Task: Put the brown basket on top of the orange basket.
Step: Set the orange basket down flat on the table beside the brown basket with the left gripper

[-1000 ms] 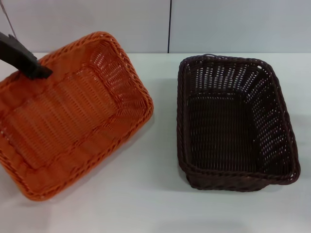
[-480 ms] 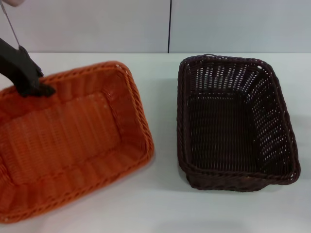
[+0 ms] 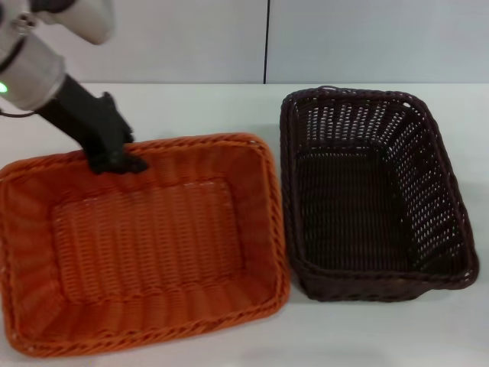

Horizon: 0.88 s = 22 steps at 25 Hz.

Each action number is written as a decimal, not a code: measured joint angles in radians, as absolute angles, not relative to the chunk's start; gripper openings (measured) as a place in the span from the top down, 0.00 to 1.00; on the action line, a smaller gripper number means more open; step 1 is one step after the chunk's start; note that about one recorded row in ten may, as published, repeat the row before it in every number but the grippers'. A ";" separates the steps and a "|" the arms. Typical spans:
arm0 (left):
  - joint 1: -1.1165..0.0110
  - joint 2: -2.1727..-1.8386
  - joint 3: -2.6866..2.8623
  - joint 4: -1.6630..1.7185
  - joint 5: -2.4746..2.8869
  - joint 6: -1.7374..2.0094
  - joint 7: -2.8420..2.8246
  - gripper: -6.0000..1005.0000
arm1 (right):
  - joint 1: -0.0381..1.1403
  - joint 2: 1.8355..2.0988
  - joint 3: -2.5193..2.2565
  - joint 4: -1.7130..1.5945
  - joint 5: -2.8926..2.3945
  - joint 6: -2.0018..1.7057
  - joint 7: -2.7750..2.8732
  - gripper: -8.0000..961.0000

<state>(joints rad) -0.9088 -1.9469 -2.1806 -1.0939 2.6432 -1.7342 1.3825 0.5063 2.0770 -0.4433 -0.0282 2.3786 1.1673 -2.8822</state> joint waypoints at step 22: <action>-0.978 -2.067 -1.927 -0.909 2.667 -1.328 1.315 0.82 | 0.479 2.075 -0.443 -0.015 2.381 1.192 -2.882 0.26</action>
